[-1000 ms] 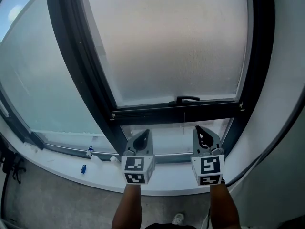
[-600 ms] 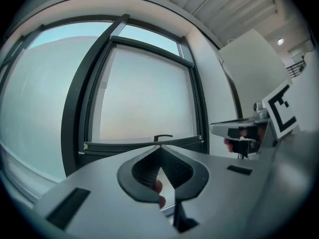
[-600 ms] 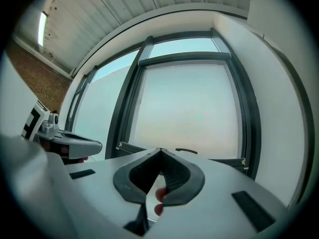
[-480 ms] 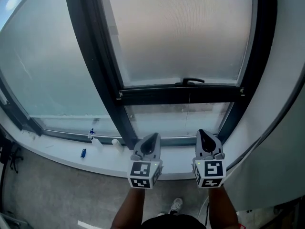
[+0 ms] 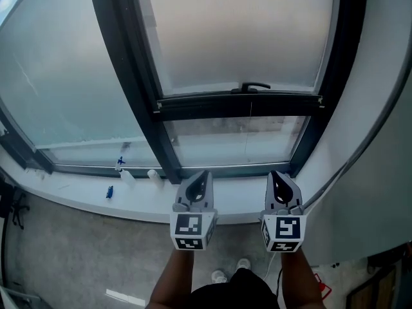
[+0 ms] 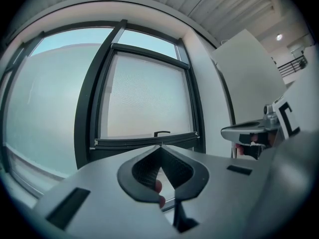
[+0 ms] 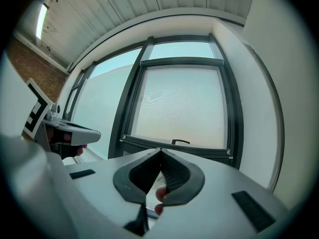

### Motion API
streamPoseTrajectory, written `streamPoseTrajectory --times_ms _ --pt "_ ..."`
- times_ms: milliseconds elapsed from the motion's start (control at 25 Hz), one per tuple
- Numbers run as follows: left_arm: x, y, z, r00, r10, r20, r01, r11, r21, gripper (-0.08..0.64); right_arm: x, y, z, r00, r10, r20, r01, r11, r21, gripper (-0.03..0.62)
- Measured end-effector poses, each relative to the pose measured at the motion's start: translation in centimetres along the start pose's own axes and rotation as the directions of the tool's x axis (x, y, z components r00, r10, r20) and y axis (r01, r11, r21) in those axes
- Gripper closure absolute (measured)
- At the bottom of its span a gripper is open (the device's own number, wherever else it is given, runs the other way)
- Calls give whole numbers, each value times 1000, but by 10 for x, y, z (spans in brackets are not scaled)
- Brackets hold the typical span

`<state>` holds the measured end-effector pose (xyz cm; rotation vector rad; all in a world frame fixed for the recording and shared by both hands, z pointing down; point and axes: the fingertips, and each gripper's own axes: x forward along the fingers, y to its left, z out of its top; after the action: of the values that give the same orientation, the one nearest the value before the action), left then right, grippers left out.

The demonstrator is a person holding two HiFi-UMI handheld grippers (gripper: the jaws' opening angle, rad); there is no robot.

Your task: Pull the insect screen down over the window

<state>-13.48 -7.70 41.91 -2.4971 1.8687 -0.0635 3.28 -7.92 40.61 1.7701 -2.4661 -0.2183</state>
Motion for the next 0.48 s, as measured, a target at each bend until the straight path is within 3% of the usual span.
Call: streamPoseTrajectory --times_ms 480 --pt "-24 -45 -3 999 20 -29 -19 999 27 557 -35 -14 -14 999 36 -11 -36 999 -13 588"
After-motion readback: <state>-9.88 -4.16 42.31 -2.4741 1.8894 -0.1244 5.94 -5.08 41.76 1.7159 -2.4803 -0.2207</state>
